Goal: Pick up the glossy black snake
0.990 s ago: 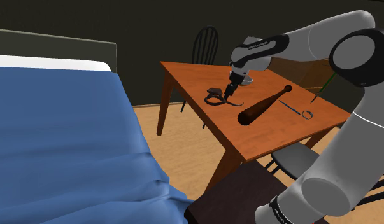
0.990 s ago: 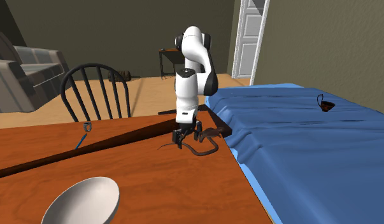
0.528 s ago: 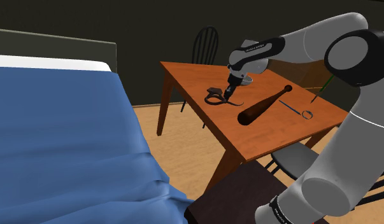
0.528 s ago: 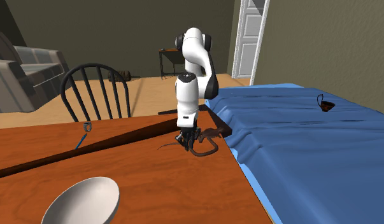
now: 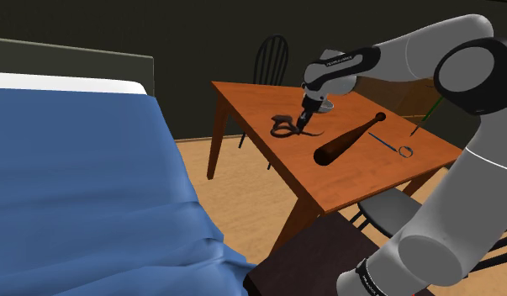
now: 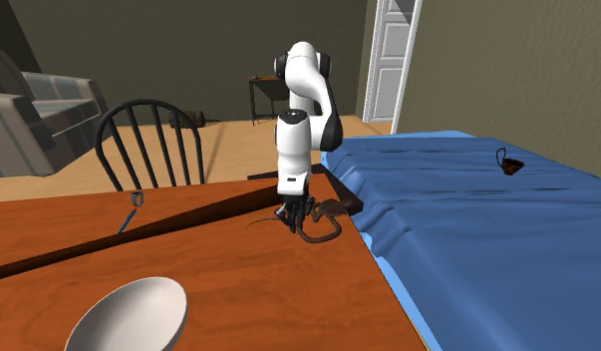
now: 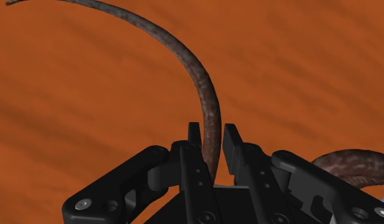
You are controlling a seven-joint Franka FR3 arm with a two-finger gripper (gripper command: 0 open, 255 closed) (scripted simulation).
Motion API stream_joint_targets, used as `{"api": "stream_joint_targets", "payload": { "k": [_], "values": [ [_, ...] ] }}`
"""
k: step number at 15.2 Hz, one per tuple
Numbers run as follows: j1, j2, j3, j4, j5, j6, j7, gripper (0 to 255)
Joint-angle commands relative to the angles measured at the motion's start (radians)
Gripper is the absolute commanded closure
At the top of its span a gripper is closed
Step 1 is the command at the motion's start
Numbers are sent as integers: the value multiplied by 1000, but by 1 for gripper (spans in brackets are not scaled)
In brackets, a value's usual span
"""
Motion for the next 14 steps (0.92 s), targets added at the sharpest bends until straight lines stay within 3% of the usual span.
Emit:
{"api": "stream_joint_targets", "payload": {
  "k": [1, 14],
  "values": [
    [0, -10, -1, 13, -4, -23, 2, 255],
    [4, -62, -4, 104, -27, -163, 19, 255]
  ]
}}
